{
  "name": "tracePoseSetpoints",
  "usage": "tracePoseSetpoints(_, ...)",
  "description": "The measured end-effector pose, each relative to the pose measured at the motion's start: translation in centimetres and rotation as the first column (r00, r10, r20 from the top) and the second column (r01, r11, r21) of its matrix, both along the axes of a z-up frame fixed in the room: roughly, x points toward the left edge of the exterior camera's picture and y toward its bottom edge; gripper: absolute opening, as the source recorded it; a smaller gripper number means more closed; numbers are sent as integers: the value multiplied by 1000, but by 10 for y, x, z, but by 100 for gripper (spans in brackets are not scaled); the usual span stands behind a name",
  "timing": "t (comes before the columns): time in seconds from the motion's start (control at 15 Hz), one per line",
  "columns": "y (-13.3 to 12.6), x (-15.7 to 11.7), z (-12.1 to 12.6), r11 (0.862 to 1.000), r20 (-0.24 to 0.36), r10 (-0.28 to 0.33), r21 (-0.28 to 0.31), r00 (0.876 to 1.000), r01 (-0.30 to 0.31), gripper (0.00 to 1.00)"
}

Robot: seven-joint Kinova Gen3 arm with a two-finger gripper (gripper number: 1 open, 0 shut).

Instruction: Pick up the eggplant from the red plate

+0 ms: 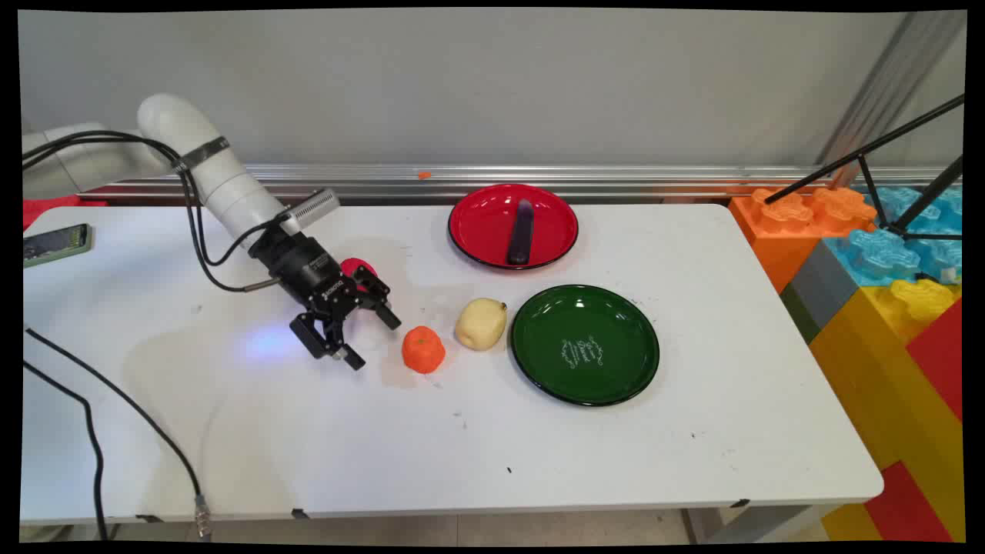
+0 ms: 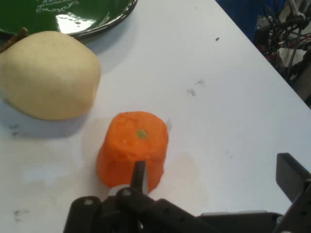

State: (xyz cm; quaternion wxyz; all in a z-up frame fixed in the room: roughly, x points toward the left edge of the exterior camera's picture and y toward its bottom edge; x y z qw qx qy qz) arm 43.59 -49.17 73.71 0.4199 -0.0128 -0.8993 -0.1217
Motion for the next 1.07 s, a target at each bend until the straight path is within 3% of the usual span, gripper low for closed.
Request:
tracePoseSetpoints(0.4,-15,5,20,999,-15,25,-24,1000,-26,100)
tracePoseSetpoints(1.07,-63,5,41,989,-25,128,-71,991,-129,100)
